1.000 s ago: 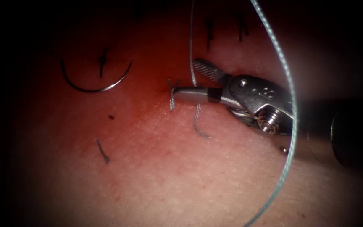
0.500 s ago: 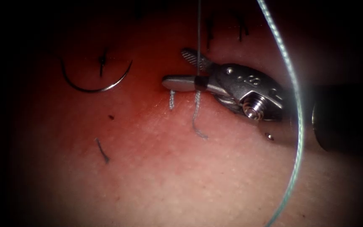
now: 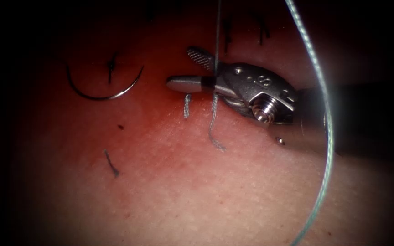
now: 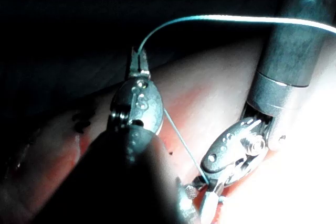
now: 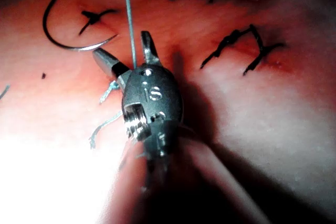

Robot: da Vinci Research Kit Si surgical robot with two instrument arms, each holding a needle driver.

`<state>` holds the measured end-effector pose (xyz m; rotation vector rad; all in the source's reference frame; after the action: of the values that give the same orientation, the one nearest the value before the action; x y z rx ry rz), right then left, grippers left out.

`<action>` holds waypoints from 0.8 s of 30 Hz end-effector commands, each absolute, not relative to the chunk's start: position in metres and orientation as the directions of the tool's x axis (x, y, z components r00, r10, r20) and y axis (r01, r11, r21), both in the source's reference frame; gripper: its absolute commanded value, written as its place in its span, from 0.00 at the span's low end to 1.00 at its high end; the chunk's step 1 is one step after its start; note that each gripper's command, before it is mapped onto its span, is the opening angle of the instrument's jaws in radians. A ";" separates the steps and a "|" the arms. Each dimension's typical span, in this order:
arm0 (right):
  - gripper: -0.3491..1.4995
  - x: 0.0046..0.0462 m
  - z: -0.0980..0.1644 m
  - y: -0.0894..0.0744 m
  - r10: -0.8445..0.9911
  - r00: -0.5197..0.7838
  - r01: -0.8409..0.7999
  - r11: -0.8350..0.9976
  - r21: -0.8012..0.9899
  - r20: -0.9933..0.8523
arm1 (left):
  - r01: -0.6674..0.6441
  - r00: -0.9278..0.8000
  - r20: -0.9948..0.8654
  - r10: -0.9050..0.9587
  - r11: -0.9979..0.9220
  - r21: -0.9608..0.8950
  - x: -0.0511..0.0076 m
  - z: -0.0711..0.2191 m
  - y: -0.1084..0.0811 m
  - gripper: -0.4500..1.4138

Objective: Wound Closure

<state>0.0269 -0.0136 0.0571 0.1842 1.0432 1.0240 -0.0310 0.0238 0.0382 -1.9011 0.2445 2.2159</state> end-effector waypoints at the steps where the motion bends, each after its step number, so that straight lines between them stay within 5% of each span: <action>1: 0.95 0.0282 0.058 -0.013 0.768 0.110 -0.607 0.555 0.569 -0.631 | -0.268 -0.143 -0.989 0.047 -0.963 -0.007 -0.0318 0.038 0.024 0.00; 6: 0.91 0.0287 0.058 -0.014 0.768 0.113 -0.604 0.557 0.569 -0.631 | -0.267 -0.142 -0.989 0.043 -0.964 -0.003 -0.0321 0.038 0.024 0.00; 8: 0.81 0.0288 0.058 -0.014 0.768 0.113 -0.603 0.558 0.571 -0.631 | -0.266 -0.140 -0.989 0.040 -0.964 -0.002 -0.0322 0.038 0.024 0.00; 9: 0.63 0.0288 0.058 -0.014 0.755 0.129 -0.601 0.575 0.555 -0.642 | -0.266 -0.140 -0.989 0.040 -0.964 -0.001 -0.0322 0.038 0.024 0.00; 11: 0.12 0.0288 0.058 -0.013 0.719 0.146 -0.622 0.600 0.502 -0.679 | -0.264 -0.138 -0.990 0.037 -0.965 0.000 -0.0323 0.038 0.024 0.00; 12: 0.00 0.0288 0.058 -0.013 0.702 0.161 -0.631 0.614 0.475 -0.694 | -0.263 -0.138 -0.990 0.037 -0.965 0.001 -0.0323 0.038 0.024 0.00; 18: 0.00 0.0276 0.057 -0.012 0.658 0.133 -0.639 0.629 0.444 -0.741 | -0.261 -0.140 -0.990 0.030 -0.965 0.008 -0.0325 0.038 0.023 0.00; 20: 0.31 0.0267 0.056 -0.012 0.656 0.127 -0.642 0.626 0.443 -0.744 | -0.260 -0.140 -0.990 0.029 -0.965 0.009 -0.0326 0.038 0.023 0.00; 24: 0.71 0.0238 0.056 -0.012 0.650 0.103 -0.656 0.613 0.440 -0.753 | -0.259 -0.137 -0.990 0.028 -0.966 0.009 -0.0326 0.038 0.023 0.00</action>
<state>0.0230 -0.0120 0.0551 -0.0030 1.1090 0.9623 -0.0320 0.0218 0.0377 -1.9218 0.2614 2.2221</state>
